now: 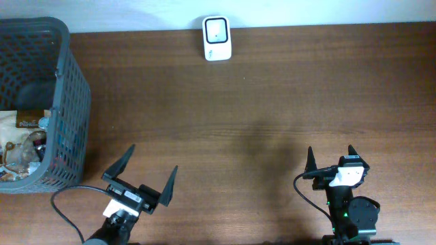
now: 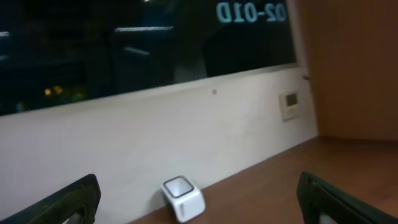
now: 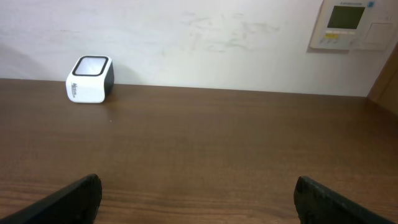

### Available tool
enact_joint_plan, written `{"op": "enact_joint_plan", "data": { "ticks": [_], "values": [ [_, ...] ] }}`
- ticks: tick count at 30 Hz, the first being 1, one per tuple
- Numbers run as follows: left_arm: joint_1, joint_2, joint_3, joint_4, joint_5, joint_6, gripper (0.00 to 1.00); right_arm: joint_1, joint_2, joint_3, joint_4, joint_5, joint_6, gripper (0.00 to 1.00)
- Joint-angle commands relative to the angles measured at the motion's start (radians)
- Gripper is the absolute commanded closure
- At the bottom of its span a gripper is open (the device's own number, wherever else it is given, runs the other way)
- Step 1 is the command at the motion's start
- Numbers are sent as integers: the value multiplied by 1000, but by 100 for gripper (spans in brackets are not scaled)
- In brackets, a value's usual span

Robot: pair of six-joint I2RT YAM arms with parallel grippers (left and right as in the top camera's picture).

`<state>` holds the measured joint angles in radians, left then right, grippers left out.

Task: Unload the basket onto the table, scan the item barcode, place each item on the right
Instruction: 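Reach the left gripper into the grey basket toward the Pantree bag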

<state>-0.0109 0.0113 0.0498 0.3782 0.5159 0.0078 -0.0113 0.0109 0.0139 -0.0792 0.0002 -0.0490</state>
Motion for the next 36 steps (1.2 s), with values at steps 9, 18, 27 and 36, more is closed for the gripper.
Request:
{"op": "enact_joint_plan", "data": {
  "ticks": [9, 18, 27, 36],
  "values": [
    [-4, 216, 550, -504, -37, 100, 1, 6, -7, -8, -3, 8, 1, 2],
    [-4, 727, 1188, -1226, -109, 222, 1, 6, -7, -8, -3, 8, 1, 2],
    [34, 1177, 1718, -1650, -392, 53, 1, 6, -7, -8, -3, 8, 1, 2],
    [335, 1605, 2333, -1744, -513, -153, 1, 6, -7, -8, -3, 8, 1, 2]
  ]
}}
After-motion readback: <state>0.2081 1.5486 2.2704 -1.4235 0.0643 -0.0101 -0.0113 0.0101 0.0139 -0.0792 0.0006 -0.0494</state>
